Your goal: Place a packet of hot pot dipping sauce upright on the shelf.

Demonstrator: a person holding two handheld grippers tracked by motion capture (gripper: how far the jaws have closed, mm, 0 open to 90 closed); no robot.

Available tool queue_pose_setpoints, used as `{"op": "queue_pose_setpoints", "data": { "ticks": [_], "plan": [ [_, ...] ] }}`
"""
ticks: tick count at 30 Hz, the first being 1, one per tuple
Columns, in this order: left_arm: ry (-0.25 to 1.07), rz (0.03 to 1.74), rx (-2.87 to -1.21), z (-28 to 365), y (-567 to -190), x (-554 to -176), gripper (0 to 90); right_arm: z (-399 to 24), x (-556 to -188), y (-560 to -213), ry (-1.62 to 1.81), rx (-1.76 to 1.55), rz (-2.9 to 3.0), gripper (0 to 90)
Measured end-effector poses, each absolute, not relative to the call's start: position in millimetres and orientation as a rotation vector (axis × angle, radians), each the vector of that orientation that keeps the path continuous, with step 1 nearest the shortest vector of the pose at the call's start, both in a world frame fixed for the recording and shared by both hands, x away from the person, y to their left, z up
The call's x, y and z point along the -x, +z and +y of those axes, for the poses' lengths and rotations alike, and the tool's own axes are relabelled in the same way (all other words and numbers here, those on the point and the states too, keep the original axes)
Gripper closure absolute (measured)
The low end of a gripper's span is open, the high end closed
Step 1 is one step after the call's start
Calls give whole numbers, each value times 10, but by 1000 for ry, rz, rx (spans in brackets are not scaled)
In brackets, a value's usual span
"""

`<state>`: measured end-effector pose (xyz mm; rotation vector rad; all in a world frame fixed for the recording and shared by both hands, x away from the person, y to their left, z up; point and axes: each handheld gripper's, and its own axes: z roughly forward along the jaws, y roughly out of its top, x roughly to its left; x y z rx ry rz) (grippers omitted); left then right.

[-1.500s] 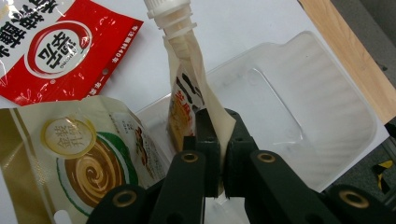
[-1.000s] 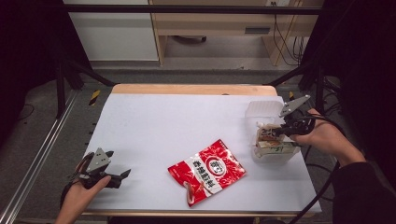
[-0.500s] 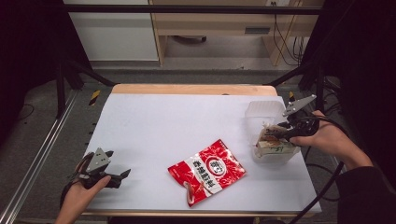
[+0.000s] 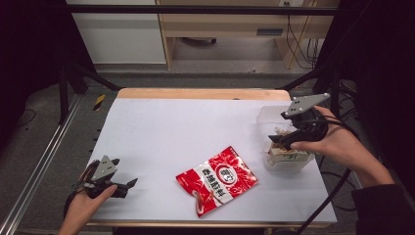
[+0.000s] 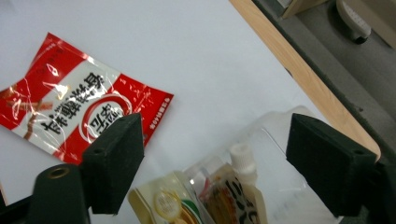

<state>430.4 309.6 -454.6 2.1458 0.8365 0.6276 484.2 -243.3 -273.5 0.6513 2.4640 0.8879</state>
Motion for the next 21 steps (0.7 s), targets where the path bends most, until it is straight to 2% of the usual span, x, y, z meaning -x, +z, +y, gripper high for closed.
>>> {"op": "queue_pose_setpoints", "data": {
  "ticks": [8, 14, 21],
  "plan": [
    [622, 827, -2151, 3080, -4540, -4295, 58, -2124, -4723, -2724, 913, -751, 2384, 121],
    [618, 824, -2151, 3065, -4542, -4282, 59, -1859, -4618, -2790, 975, -790, 2341, 119],
    [606, 811, -2181, 3028, -4541, -4244, 64, -1572, -4449, -3055, 1050, -845, 2304, 93]
  ]
}}
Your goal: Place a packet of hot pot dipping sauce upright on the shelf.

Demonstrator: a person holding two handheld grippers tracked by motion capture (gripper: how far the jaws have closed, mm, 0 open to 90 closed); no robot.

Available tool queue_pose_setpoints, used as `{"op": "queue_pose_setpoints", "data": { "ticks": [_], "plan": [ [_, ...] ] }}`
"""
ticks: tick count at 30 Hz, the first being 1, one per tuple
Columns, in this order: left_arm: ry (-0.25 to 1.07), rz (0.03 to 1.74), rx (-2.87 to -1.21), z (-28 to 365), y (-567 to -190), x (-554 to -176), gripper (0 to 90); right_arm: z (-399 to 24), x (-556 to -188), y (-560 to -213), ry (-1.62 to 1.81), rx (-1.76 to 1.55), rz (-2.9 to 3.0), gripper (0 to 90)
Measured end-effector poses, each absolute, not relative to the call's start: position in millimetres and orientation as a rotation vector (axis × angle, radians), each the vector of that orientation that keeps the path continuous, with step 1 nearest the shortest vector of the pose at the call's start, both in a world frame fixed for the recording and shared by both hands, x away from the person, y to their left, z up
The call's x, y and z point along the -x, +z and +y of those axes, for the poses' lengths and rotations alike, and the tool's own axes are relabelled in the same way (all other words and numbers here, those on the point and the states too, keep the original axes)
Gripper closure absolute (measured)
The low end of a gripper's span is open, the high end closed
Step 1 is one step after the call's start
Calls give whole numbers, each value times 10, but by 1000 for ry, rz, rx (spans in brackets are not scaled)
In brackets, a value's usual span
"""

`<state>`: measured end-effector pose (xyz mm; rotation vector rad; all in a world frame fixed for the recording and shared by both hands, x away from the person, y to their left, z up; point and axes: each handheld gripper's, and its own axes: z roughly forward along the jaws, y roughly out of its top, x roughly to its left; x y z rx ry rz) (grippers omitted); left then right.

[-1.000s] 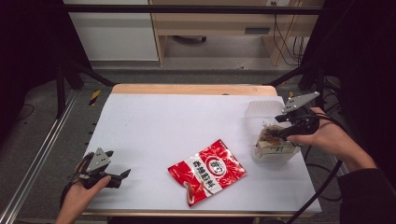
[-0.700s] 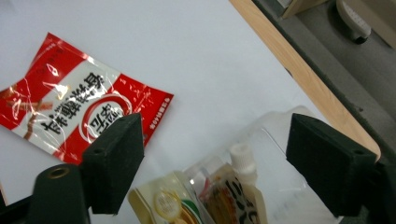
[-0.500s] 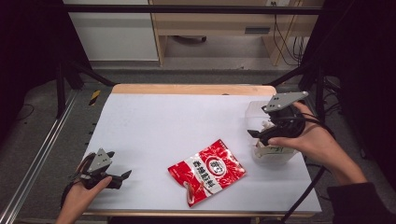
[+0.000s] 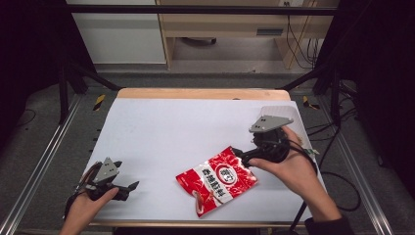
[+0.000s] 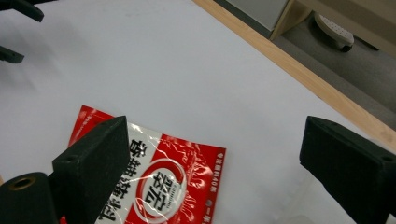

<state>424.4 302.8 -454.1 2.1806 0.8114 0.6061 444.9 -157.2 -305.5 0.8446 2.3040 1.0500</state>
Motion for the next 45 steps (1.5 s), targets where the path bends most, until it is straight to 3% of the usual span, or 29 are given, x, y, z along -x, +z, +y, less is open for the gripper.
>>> {"op": "queue_pose_setpoints", "data": {
  "ticks": [8, 25, 45],
  "plan": [
    [604, 806, -2186, 3007, -4541, -4231, 64, -1405, -4316, -3472, 1084, -912, 2305, 105],
    [608, 817, -2194, 3016, -4565, -4247, 64, -1541, -4204, -4184, 1004, -1095, 2238, 139],
    [608, 810, -2196, 3014, -4558, -4243, 64, -1716, -4035, -4554, 941, -1212, 2147, 136]
  ]
}}
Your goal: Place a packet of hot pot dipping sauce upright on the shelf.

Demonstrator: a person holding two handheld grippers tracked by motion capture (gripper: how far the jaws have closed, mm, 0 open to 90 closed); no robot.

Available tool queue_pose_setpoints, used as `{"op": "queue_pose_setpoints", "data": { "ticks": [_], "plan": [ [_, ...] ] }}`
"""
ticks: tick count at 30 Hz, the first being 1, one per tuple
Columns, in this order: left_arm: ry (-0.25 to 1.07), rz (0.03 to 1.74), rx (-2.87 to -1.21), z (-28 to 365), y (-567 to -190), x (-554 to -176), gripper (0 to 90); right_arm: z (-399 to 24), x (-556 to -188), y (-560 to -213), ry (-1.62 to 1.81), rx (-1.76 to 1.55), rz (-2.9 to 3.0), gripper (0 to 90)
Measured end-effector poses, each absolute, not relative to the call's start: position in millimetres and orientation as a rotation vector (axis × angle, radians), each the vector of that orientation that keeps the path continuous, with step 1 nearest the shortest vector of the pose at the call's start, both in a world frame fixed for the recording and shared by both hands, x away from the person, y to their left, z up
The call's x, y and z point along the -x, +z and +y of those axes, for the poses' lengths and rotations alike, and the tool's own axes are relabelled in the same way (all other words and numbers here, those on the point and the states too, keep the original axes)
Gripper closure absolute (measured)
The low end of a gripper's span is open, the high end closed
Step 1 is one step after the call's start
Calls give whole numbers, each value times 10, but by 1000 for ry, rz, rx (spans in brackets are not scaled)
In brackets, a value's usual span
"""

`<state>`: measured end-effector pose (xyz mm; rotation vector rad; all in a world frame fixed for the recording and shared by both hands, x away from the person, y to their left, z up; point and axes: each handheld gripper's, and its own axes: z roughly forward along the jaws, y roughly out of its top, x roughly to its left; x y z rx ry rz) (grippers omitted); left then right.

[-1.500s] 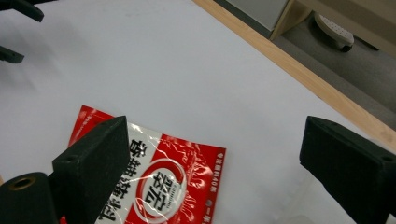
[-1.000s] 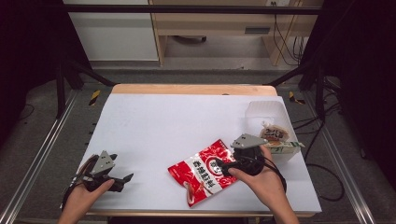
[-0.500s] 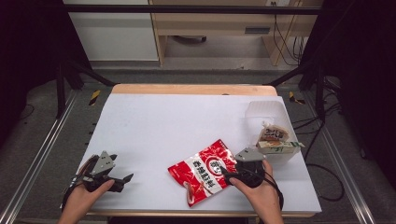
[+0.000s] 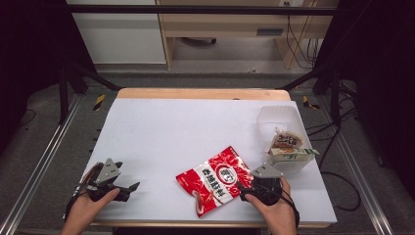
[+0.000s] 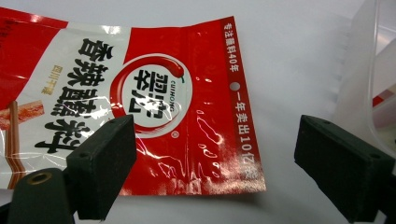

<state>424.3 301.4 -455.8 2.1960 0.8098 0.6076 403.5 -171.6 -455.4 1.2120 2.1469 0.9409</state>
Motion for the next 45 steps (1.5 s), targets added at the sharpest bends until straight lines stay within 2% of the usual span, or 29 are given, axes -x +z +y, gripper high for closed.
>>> {"op": "queue_pose_setpoints", "data": {
  "ticks": [19, 39, 44, 45],
  "plan": [
    [599, 788, -2217, 2967, -4573, -4242, 64, -1815, -4231, -4728, 997, -1360, 2234, 163],
    [593, 786, -2223, 2955, -4583, -4240, 64, -1755, -4182, -4694, 1074, -1357, 2252, 205],
    [594, 788, -2223, 2954, -4585, -4241, 64, -1718, -4138, -4638, 1161, -1331, 2252, 262],
    [593, 788, -2222, 2954, -4586, -4241, 64, -1684, -4116, -4626, 1158, -1331, 2261, 317]
  ]
}}
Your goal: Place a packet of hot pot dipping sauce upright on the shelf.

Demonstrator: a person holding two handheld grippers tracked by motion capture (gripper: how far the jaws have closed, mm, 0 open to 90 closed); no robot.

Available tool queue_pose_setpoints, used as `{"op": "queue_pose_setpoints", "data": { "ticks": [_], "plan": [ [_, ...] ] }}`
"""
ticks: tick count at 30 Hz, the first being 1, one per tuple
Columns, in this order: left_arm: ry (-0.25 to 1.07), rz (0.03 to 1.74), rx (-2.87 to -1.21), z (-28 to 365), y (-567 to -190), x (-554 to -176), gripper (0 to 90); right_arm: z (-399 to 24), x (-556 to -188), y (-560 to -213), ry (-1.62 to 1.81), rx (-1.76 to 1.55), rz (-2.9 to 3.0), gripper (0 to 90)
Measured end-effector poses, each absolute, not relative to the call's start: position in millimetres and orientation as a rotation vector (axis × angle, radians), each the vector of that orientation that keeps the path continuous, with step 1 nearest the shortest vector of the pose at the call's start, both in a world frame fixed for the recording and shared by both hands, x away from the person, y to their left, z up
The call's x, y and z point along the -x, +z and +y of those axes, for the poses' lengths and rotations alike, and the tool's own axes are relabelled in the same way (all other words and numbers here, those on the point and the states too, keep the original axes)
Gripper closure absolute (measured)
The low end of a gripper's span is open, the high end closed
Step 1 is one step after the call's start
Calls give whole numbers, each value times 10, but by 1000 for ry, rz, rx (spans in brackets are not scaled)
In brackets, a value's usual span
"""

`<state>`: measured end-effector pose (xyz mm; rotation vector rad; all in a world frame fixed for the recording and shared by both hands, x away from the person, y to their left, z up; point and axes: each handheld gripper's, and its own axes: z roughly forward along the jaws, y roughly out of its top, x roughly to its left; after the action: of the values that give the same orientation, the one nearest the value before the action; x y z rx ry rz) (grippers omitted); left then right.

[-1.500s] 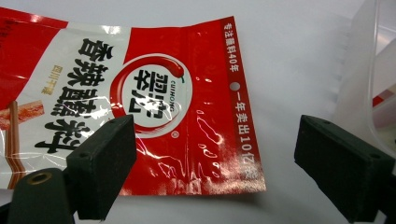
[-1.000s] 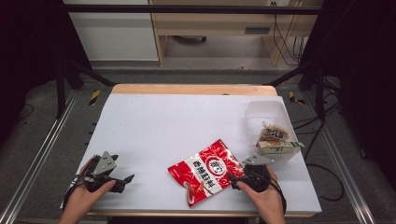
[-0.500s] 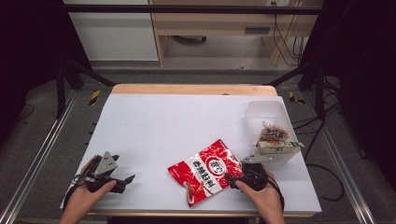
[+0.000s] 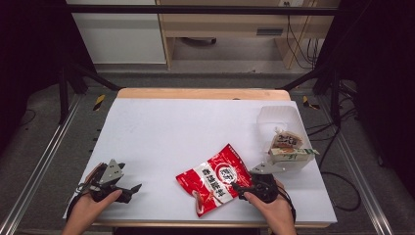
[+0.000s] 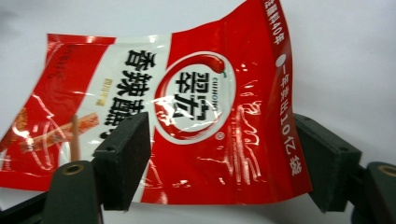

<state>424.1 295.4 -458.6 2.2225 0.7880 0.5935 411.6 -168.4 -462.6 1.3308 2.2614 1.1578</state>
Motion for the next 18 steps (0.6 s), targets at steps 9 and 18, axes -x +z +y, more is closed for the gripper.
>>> {"op": "queue_pose_setpoints", "data": {
  "ticks": [9, 18],
  "plan": [
    [593, 788, -2224, 2953, -4587, -4242, 64, -1621, -4155, -4644, 1038, -1286, 2307, 597],
    [557, 781, -2196, 2921, -4536, -4265, 81, -1545, -4289, -4503, 982, -1100, 2369, 900]
  ]
}}
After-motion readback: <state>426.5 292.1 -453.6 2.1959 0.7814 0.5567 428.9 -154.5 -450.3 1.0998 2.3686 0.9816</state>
